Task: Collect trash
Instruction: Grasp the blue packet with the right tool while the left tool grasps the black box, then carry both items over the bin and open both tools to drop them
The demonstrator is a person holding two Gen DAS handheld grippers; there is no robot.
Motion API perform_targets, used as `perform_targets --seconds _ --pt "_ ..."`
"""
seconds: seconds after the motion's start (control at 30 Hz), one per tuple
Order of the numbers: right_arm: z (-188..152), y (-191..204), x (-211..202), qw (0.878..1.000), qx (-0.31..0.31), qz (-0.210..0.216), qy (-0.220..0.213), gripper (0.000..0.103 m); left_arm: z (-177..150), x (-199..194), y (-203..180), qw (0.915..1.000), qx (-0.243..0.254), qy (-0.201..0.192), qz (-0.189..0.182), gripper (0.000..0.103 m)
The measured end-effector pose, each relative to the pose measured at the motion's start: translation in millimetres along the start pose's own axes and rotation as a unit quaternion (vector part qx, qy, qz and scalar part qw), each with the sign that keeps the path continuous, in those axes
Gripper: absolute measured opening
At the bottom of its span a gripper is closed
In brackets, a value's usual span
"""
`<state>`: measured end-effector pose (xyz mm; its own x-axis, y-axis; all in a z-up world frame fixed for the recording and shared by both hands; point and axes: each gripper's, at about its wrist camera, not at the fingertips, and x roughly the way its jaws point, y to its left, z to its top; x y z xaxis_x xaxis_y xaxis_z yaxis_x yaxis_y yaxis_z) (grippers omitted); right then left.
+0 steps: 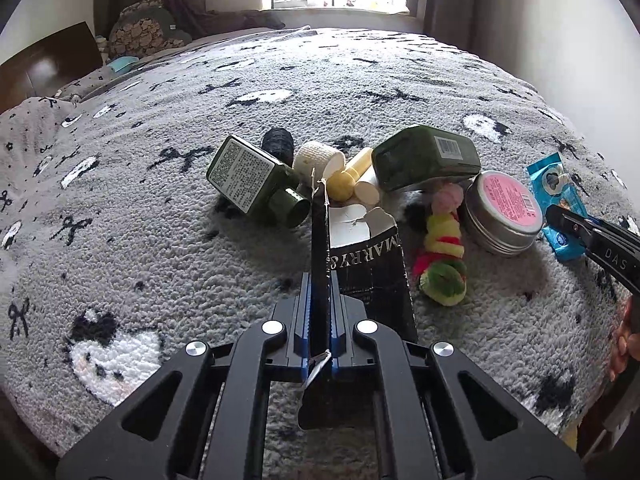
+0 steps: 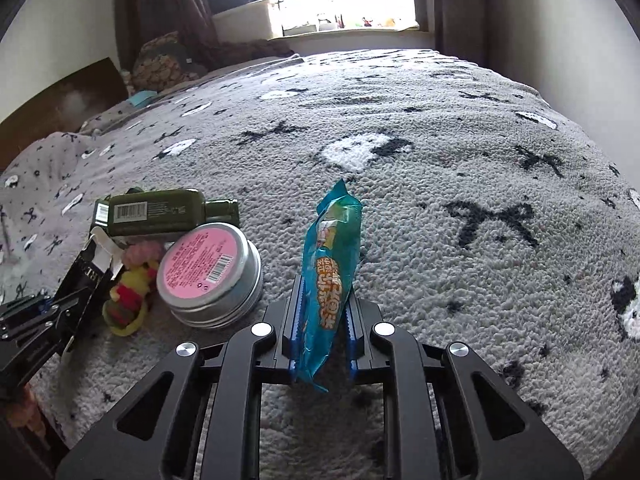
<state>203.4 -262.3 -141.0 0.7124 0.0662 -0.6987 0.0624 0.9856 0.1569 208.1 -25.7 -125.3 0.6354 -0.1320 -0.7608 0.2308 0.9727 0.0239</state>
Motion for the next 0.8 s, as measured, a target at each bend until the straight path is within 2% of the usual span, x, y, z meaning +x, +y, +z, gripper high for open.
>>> perform_targets --seconds 0.07,0.4,0.8 --pt "-1 1 -8 1.0 -0.005 -0.002 -0.004 0.012 -4 -7 1 1.0 0.003 -0.003 0.002 0.005" --pt "-16 -3 -65 0.999 -0.024 -0.017 -0.041 0.011 -32 -62 9 0.9992 -0.001 -0.04 0.005 0.005" --pt "-47 23 -161 0.991 -0.077 0.023 -0.108 0.011 -63 -145 -7 0.9938 0.008 -0.11 -0.008 0.005"
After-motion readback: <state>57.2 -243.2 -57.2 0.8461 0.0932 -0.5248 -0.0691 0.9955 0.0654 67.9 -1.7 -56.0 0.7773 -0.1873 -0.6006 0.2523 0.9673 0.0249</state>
